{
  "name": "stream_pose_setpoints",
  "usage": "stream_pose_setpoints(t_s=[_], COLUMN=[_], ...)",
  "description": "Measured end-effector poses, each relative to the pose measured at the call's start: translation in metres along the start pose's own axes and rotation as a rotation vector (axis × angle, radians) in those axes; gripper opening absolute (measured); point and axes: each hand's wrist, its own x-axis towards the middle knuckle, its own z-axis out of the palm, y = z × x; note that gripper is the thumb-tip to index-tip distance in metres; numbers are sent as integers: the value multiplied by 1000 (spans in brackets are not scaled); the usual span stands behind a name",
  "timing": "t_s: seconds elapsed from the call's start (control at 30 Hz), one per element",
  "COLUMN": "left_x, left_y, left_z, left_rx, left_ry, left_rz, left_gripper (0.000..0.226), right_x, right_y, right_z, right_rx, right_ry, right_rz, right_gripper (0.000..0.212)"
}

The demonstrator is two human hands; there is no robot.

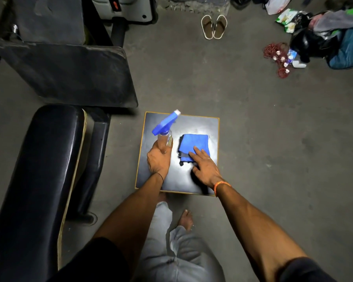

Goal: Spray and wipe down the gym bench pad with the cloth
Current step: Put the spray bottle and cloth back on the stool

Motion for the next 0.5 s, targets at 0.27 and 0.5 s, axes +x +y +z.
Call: stream_pose_setpoints(t_s=[0.27,0.5], left_x=[-2,-2], left_y=[-6,-12], left_z=[6,7], left_rx=[3,-4], left_ry=[-30,-75], left_rz=[39,62], left_gripper=[35,42], right_x=[-2,-5], right_y=[0,-3], right_z=[-4,-6], right_rx=[28,61], right_ry=[-18,5], right_rz=[13,24], right_gripper=[65,63])
